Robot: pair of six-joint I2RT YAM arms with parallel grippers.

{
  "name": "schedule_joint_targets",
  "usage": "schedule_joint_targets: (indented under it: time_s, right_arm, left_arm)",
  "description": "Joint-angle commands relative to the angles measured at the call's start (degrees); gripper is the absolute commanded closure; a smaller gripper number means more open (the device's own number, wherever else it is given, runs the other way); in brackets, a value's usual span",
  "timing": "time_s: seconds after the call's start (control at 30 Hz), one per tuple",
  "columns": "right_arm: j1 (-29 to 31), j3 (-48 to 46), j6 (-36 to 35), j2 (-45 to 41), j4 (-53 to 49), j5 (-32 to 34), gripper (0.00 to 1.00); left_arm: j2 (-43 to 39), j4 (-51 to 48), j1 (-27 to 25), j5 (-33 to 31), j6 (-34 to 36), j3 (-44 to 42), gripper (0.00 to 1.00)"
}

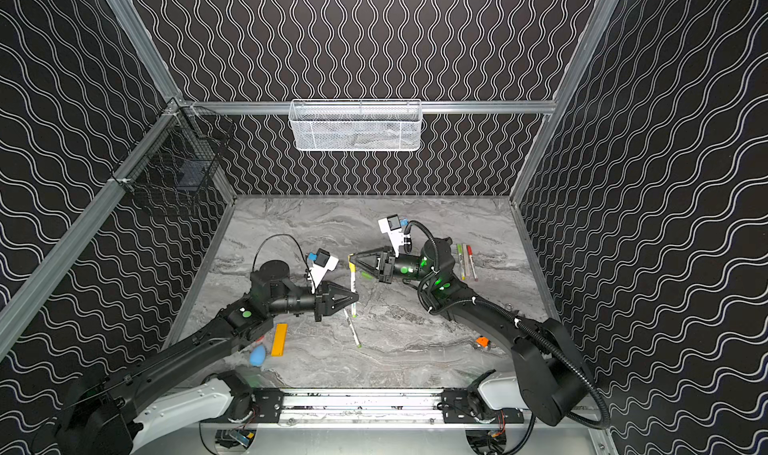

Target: Insert the pens into the pen caps

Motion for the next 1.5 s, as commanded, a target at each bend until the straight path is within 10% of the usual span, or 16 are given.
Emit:
schedule_joint_targets:
  time_s: [0.0, 0.9, 1.47]
  right_arm:
    - [0.5, -0.5, 1.8, 0.2, -3.9, 0.9, 0.9]
    - [2.8, -0.7, -1.2, -2.3, -16.1, -0.1, 0.86]
    - [2.8, 10.4, -10.9, -3.3, -30.4, 2.8, 0.39]
  left_arm:
    - [-0.6, 6.8, 0.2, -0.4, 4.3, 1.8, 1.0]
    - [-3.5, 3.4, 0.8, -4.3, 7.7, 5.1, 1.0]
    - [-3.6, 1.7, 0.8, -4.4, 8.4, 4.6, 1.0]
